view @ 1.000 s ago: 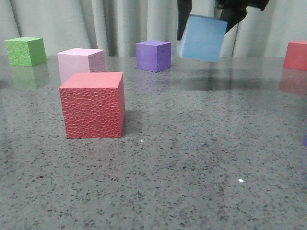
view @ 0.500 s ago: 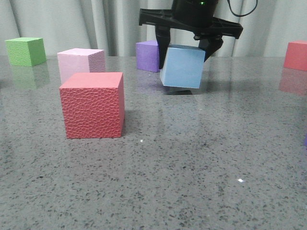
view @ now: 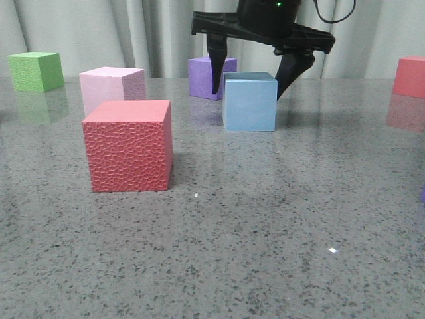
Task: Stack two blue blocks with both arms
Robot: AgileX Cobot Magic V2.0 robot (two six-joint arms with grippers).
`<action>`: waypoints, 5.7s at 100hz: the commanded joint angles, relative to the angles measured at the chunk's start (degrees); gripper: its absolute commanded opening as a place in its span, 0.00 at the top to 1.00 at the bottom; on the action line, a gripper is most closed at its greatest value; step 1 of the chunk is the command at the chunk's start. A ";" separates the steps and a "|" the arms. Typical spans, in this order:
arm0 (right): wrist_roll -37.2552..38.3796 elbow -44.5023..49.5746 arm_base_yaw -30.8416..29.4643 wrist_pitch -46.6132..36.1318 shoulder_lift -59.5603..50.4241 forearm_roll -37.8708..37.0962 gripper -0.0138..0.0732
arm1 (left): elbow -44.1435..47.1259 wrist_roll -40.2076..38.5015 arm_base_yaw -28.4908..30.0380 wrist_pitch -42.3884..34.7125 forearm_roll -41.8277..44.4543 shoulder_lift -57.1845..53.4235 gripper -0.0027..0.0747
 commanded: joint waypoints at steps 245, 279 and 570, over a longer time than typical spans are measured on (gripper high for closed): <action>-9.28 58.13 -16.67 -6.51 -77.31 -13.00 0.10 | -1.95 0.02 0.08 -3.21 -1.58 0.33 0.17; -9.28 58.13 -16.67 -6.51 -77.31 -13.00 0.10 | -2.37 0.02 0.08 -5.20 -0.68 0.33 0.17; -9.28 58.13 -16.67 -7.23 -77.31 -12.99 0.10 | -25.53 -37.85 1.70 -19.75 27.03 54.26 0.19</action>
